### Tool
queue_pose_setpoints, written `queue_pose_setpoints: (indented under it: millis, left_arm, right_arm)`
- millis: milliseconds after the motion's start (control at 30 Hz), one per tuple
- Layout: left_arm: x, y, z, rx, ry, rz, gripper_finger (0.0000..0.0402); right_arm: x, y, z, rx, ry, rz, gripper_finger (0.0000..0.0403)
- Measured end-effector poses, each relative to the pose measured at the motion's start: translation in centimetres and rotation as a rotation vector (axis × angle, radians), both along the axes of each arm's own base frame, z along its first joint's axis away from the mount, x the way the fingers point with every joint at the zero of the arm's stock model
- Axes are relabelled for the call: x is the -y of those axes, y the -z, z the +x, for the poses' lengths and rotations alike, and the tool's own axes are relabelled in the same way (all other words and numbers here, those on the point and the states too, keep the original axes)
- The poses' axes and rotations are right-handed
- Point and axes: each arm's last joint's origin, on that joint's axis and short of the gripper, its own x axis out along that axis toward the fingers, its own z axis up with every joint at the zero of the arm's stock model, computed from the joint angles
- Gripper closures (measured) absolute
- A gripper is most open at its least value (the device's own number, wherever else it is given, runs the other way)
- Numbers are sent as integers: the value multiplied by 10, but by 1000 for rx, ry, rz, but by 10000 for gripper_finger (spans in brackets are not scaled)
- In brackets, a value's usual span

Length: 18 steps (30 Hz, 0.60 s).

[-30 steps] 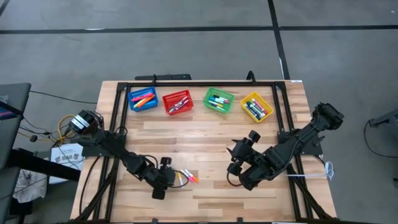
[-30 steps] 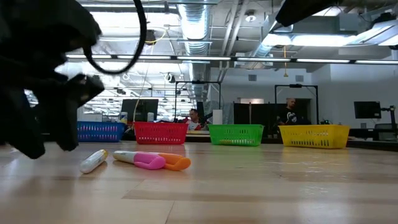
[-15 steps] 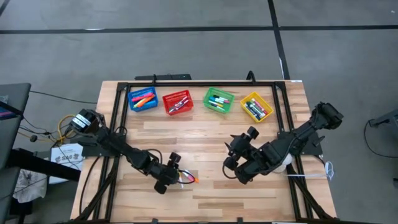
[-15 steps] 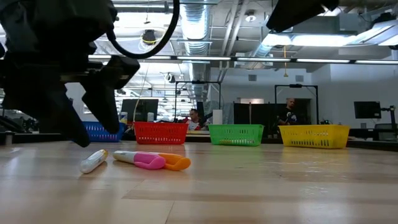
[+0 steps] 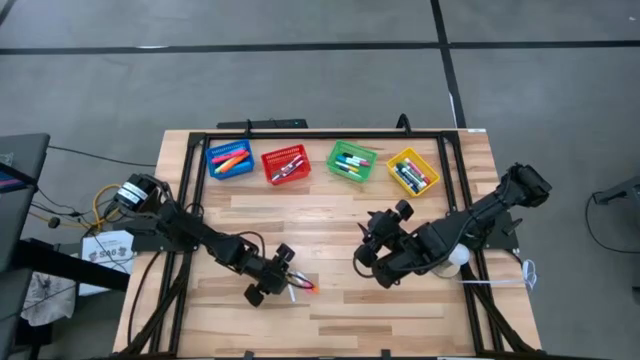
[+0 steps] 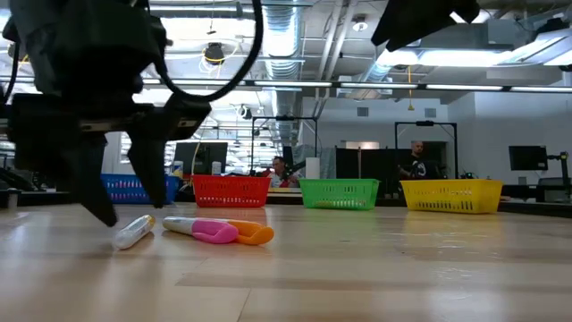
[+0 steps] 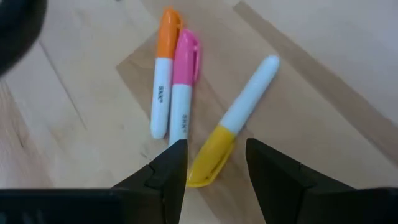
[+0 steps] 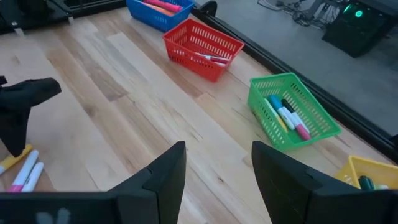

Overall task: Pick & Place Markers
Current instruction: Put the small yellow highlighter pen into the green bin

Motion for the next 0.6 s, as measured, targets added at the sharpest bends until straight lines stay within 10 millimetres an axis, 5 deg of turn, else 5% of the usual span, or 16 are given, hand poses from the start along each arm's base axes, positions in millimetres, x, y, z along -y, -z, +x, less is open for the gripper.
queue_pose_setpoints:
  millis: [600]
  left_arm:
    - [-8,1,3,-39,46,-76,239]
  right_arm:
    - [1,0,1,-9,-4,-10,227]
